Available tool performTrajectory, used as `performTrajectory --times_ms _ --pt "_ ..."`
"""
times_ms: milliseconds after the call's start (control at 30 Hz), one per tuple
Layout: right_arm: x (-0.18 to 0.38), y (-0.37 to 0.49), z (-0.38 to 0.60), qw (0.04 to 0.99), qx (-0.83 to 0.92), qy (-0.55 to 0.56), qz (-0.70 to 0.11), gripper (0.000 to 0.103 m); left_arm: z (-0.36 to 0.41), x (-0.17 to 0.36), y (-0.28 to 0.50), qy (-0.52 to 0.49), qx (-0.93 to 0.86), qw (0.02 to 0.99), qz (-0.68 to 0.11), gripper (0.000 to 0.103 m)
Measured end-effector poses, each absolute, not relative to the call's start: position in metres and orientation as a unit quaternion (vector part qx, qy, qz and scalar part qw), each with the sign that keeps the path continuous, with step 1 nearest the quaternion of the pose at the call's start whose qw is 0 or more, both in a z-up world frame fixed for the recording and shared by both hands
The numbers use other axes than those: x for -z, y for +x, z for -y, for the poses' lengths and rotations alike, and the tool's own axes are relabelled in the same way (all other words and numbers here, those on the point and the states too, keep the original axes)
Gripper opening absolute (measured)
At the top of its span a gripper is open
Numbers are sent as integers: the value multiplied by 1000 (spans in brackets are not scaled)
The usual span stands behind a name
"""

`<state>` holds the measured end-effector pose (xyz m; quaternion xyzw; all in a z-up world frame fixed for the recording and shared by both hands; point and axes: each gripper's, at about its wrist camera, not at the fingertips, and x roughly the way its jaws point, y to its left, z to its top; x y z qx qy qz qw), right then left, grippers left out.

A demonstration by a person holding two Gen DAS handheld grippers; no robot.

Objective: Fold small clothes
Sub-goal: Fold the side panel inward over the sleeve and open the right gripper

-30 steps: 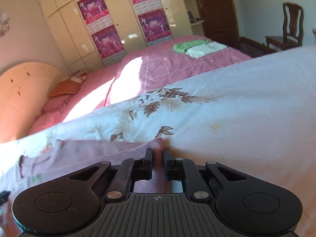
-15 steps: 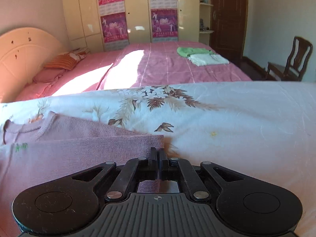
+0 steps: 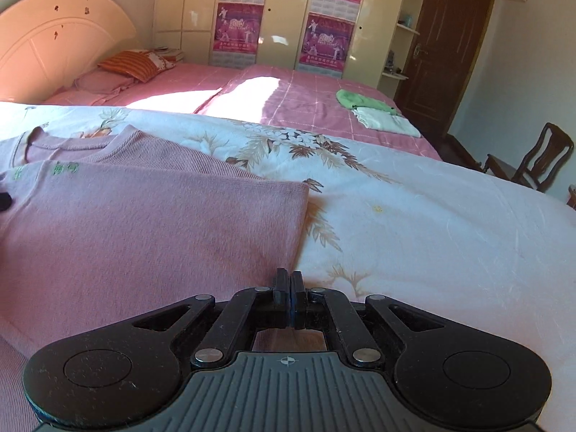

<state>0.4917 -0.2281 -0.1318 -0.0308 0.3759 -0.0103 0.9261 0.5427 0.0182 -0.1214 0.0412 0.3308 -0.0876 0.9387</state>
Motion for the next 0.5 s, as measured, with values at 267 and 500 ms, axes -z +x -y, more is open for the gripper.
performTrajectory --times_ms 267,500 --pt "140 440 225 931 -6 -19 -365 0 -9 128 480 69 125 932 -334 70" --pt "128 417 220 943 1 8 -333 0 -17 127 476 56 114 936 -330 72"
